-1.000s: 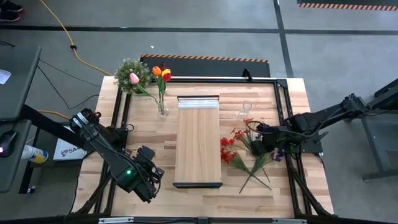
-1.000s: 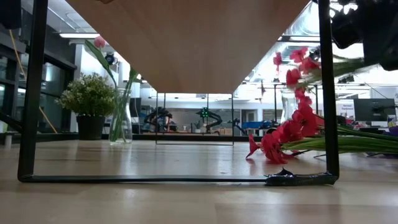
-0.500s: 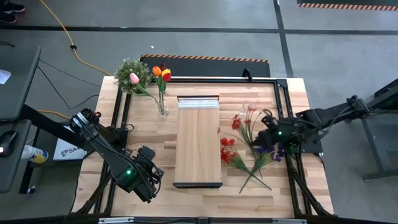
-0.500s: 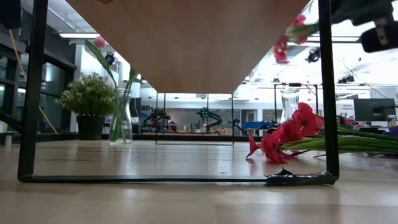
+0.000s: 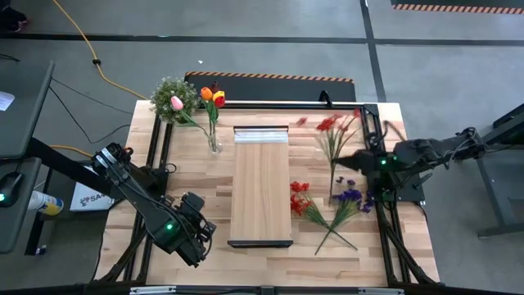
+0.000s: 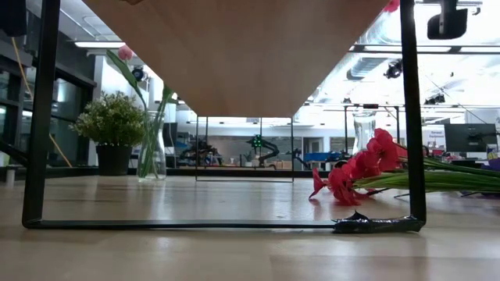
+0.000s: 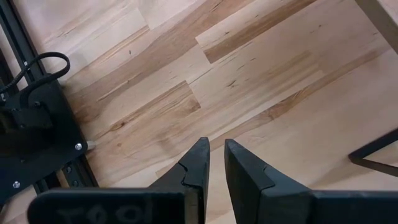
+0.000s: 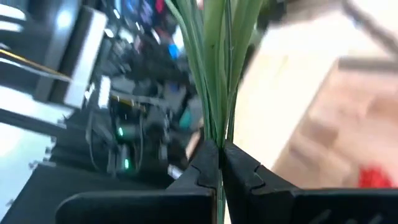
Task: Pick and place flowers into a vace then onto a shelf
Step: Put the right orange flowers into the right transparent vase
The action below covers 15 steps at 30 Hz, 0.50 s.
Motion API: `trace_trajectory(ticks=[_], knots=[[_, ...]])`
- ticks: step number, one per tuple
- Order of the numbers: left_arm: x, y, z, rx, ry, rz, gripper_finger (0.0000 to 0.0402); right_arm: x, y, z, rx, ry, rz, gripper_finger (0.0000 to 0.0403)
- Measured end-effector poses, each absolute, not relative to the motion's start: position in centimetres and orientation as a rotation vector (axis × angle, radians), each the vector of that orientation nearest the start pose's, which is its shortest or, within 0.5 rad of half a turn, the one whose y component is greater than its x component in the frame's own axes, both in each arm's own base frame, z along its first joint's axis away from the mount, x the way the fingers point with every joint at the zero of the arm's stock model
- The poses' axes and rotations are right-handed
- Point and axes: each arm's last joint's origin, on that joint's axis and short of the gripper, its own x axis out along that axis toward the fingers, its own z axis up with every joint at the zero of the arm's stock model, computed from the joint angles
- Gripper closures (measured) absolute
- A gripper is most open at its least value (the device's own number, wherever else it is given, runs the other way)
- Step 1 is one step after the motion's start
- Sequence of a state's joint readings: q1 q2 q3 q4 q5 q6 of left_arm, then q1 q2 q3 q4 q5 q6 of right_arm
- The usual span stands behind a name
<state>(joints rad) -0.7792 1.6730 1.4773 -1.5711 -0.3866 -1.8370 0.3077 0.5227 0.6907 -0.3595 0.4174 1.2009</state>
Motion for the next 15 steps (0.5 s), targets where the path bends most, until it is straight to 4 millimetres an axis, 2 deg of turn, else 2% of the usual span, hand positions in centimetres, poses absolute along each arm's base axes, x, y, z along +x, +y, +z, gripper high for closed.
trace_trajectory(ticks=[9, 15], knots=[[20.7, -18.9, 28.5, -0.524, 1.085, 0.969, 0.0316, 8.6, 0.8, 33.5, 0.889, -0.178, -0.341, 0.0402], [20.7, -18.9, 28.5, -0.524, 1.085, 0.969, 0.0316, 7.1, -0.1, 34.3, 0.676, -0.281, -0.530, 0.0402]])
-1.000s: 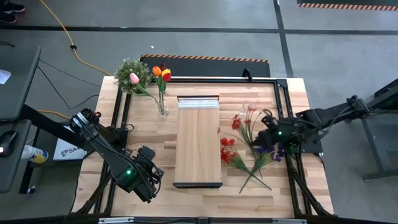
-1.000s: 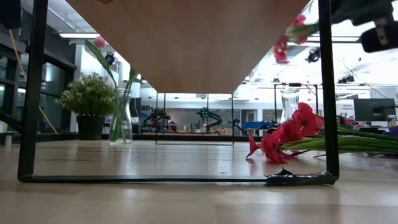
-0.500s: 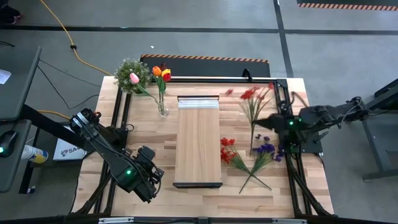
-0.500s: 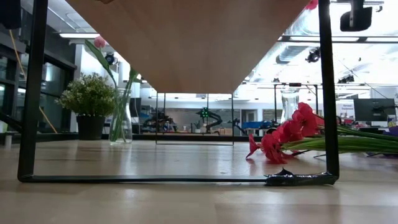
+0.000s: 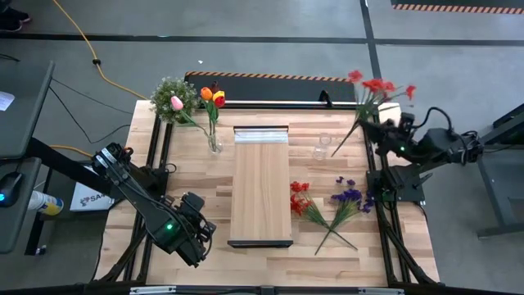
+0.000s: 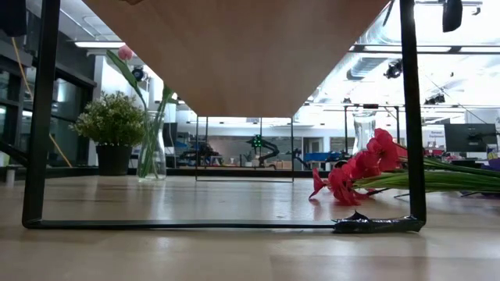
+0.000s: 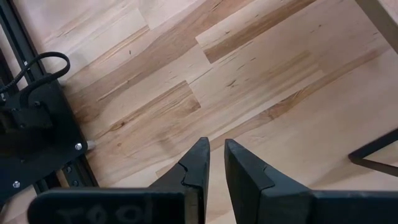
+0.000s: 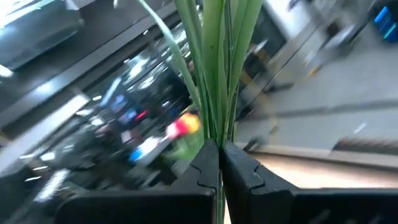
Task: Pick and place flowers into a vace then onto a shelf
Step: Put the right orange flowers into the right transparent vase
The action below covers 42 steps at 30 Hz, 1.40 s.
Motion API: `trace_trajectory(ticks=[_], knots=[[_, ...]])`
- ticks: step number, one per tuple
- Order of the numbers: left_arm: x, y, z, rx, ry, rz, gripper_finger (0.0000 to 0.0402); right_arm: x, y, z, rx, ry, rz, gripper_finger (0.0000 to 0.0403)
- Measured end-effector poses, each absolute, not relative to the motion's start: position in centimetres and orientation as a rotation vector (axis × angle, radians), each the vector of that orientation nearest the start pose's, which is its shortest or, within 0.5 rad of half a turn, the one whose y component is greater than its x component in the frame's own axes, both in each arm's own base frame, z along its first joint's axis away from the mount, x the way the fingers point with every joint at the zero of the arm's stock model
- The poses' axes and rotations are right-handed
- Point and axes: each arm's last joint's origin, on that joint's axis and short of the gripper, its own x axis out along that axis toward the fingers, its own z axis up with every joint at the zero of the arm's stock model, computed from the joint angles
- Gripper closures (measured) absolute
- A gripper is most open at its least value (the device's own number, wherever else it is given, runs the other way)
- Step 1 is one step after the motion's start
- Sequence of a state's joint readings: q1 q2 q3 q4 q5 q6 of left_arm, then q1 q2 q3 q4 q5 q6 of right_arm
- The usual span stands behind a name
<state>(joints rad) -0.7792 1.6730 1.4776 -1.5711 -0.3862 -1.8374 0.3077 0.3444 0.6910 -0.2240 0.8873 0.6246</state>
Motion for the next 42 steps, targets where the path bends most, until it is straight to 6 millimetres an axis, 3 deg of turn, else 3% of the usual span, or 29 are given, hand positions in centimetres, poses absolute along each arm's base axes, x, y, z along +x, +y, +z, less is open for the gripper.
trace_trajectory(ticks=[8, 17, 28, 38, 42], knots=[[20.7, -18.9, 28.5, -0.525, 1.086, 0.969, 0.0316, 6.3, -0.7, 35.0, 0.450, -0.300, -0.740, 0.0402], [20.6, -19.0, 28.4, -0.505, 1.142, 0.945, 0.0316, 6.1, -0.9, 34.9, 0.328, -0.251, -0.889, 0.0402], [20.6, -19.0, 28.4, -0.489, 1.148, 0.934, 0.0316, 8.2, -0.3, 34.4, 0.228, -0.163, -0.957, 0.0402], [18.3, -19.0, 24.4, -0.556, 1.234, 1.171, 0.0316, 9.1, -0.1, 34.1, 0.129, -0.093, -1.073, 0.0402], [17.5, -19.3, 23.8, -0.595, 1.213, 1.242, 0.0316, 9.0, -0.2, 33.8, 0.094, -0.065, -1.124, 0.0402]])
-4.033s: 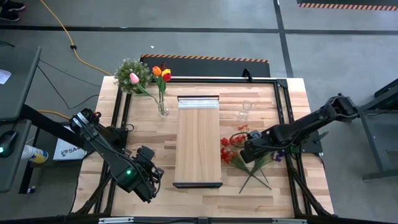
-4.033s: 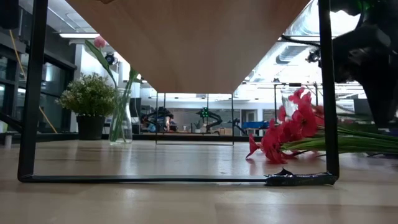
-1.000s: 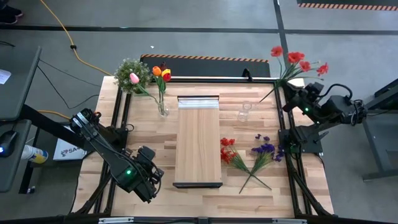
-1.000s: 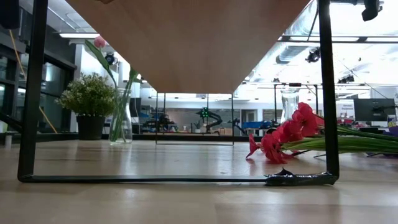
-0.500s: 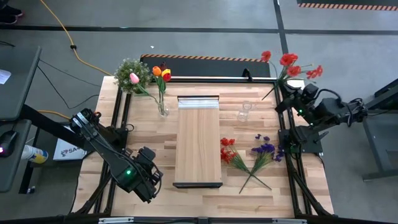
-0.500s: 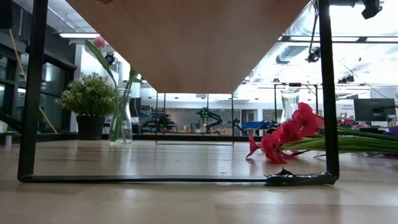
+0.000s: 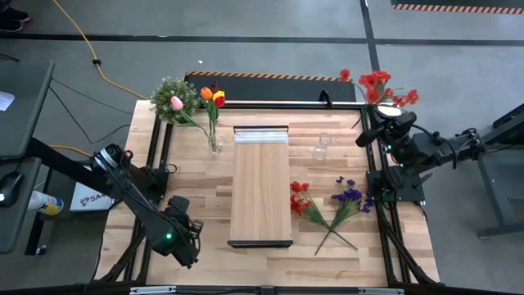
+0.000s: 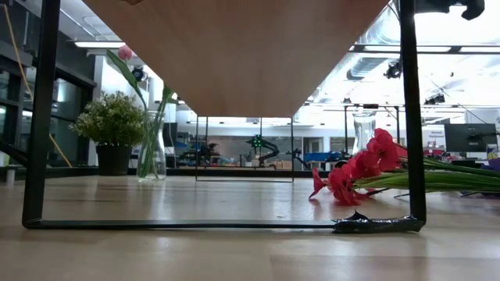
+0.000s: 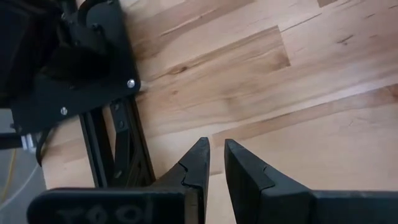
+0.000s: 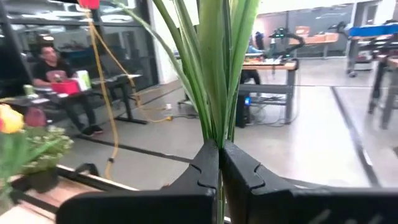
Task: Pick and place flowers into a vace then onto a shelf
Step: Put the right orange flowers into the right transparent vase
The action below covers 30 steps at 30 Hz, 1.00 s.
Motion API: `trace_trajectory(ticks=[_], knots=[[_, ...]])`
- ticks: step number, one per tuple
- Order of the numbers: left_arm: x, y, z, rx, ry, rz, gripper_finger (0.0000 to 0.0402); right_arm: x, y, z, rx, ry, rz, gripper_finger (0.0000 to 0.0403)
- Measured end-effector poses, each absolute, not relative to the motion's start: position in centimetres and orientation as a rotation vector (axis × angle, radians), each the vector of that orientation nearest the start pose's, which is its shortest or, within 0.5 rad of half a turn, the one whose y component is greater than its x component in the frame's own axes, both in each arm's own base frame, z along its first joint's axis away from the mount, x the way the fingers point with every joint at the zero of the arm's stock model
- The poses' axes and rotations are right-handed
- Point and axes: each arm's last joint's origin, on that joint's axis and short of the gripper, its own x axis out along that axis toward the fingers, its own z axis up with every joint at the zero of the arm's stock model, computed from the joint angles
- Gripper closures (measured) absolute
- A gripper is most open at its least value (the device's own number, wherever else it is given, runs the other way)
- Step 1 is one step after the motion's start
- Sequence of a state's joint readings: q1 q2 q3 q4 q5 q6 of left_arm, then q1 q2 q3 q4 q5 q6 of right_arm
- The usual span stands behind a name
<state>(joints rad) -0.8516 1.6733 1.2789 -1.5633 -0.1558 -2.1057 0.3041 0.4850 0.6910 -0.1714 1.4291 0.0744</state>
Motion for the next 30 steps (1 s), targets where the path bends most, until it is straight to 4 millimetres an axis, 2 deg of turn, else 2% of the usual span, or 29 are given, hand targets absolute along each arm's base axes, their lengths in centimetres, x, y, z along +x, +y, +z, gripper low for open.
trace_trajectory(ticks=[5, 14, 21, 30], knots=[[17.3, -19.4, 23.8, -0.602, 1.195, 1.245, 0.0316, 9.3, -0.7, 32.3, 0.122, -0.065, -1.178, 0.0403], [17.4, -19.4, 23.8, -0.603, 1.193, 1.246, 0.0316, 10.9, -2.0, 29.0, 0.244, -0.113, -1.117, 0.0403], [17.4, -19.4, 23.8, -0.603, 1.192, 1.246, 0.0316, 12.0, -2.9, 28.3, 0.256, -0.187, -1.013, 0.0403], [17.4, -19.3, 23.8, -0.603, 1.192, 1.247, 0.0316, 14.2, -3.7, 27.8, 0.193, -0.084, -0.979, 0.0403]])
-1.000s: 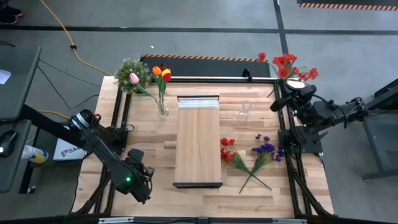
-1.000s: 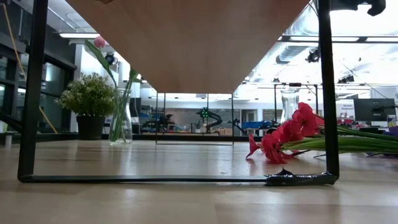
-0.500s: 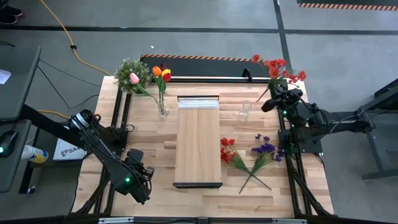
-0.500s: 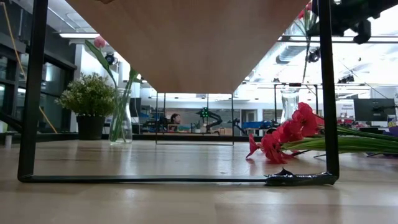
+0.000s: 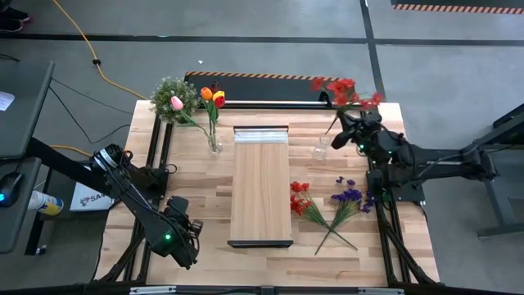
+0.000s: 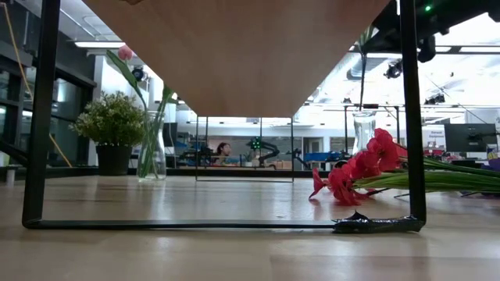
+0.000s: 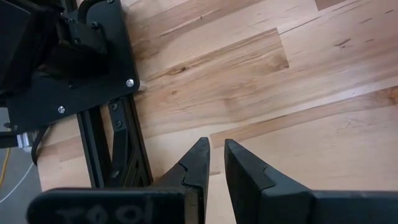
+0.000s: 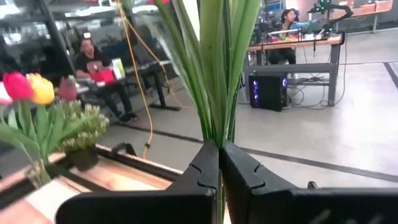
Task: Pick and place flowers into a vace then onto a shelf
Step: Put the right orange flowers into the right transparent vase
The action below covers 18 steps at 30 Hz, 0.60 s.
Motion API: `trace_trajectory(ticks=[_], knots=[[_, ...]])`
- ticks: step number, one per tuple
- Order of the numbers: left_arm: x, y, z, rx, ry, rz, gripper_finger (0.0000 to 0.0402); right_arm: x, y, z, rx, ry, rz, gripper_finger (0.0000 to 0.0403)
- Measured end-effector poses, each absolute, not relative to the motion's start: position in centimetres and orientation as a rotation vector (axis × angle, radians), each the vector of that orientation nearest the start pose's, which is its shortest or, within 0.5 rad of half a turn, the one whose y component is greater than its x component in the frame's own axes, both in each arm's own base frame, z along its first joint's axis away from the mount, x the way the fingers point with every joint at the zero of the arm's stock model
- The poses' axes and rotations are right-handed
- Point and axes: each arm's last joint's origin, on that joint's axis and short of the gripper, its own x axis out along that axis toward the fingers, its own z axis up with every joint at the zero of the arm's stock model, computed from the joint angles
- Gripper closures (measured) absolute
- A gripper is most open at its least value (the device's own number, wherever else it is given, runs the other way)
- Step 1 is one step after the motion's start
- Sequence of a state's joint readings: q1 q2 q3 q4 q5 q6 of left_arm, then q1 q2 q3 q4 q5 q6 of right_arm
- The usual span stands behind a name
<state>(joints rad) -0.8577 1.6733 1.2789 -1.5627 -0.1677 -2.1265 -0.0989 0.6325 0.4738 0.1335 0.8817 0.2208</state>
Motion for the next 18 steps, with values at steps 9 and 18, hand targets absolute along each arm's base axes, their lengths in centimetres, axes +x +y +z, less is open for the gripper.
trace_trajectory(ticks=[9, 18], knots=[[17.4, -19.3, 23.8, -0.602, 1.191, 1.246, 0.0316, 14.7, -4.1, 27.1, 0.179, -0.018, -0.984, 0.0403], [17.3, -19.3, 23.8, -0.595, 1.191, 1.252, 0.0316, 14.7, -4.0, 26.6, 0.172, 0.028, -0.990, 0.0403]])
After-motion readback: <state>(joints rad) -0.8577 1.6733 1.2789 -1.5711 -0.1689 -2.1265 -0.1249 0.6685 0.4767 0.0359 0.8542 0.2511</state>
